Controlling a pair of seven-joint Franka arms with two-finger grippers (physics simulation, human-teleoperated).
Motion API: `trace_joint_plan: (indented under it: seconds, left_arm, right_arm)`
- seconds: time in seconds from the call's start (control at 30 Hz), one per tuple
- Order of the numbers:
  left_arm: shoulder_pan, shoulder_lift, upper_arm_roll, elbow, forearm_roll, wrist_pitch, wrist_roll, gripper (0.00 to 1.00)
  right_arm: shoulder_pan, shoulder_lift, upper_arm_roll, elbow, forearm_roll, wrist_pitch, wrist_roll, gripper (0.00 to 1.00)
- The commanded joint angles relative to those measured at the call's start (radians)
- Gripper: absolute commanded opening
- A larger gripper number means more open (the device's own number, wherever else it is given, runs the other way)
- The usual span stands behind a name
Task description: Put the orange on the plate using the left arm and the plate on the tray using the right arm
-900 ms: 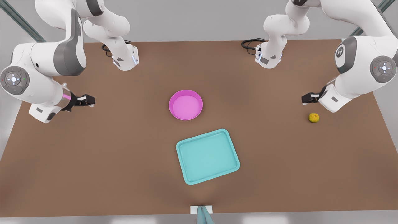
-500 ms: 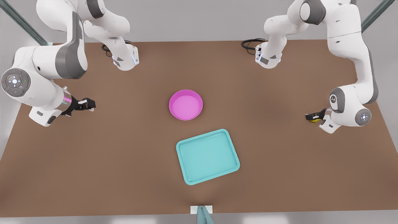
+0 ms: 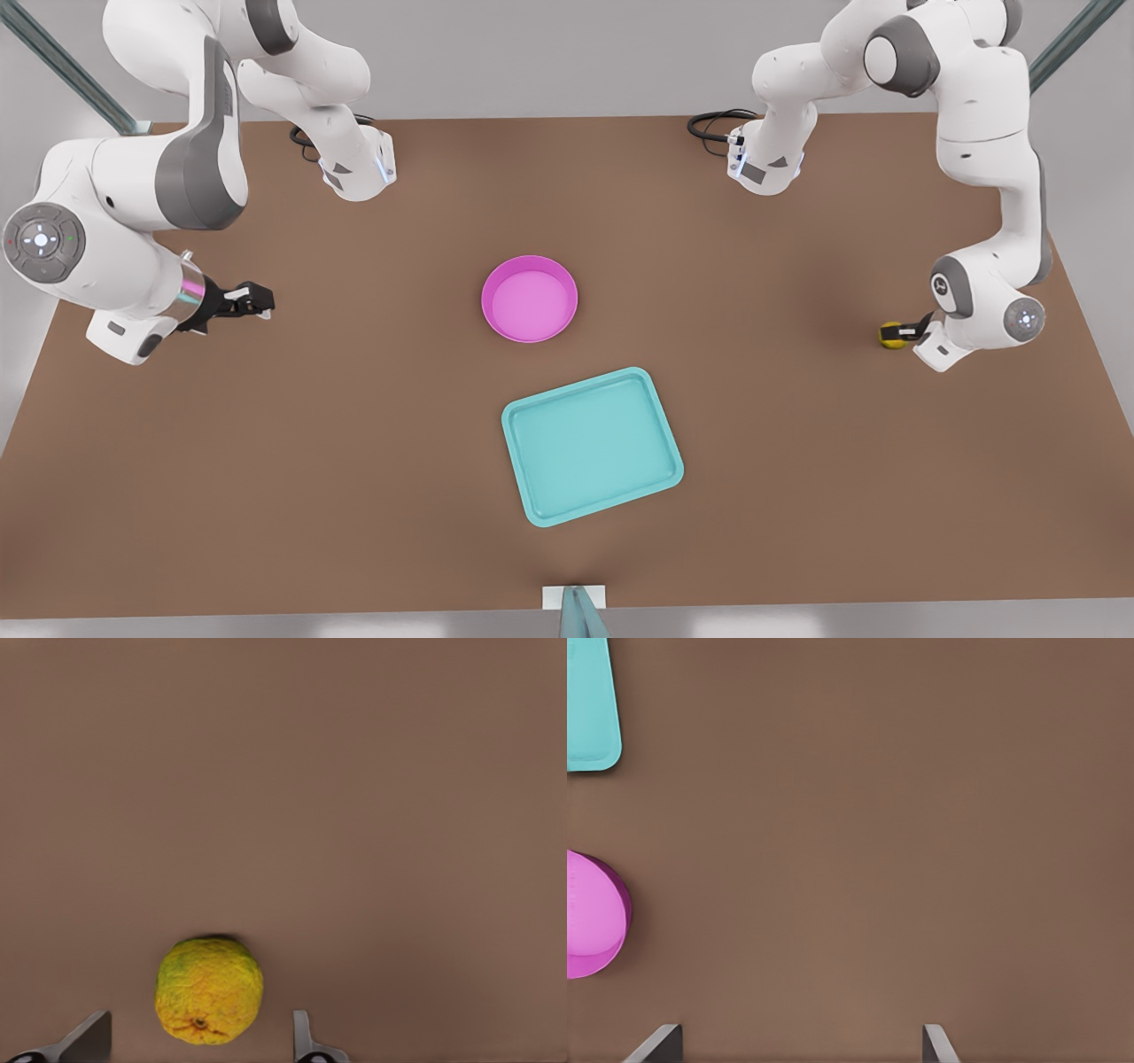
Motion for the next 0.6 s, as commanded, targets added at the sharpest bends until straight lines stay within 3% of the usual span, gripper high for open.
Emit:
trace_joint_plan:
  seconds: [0.0,0.57]
  left_arm:
    - [0.0,0.013,0.001,-0.002,-0.003,0.027,0.241,1.0]
    - [0.011,0.1,0.001,0.007,-0.006,0.065,0.236,1.0]
  right_arm:
    - [0.0,0.003,-0.001,0.001,0.002,0.001,-0.003,1.0]
    - [0.002,0.009,-0.001,0.001,0.0,-0.001,0.003,1.0]
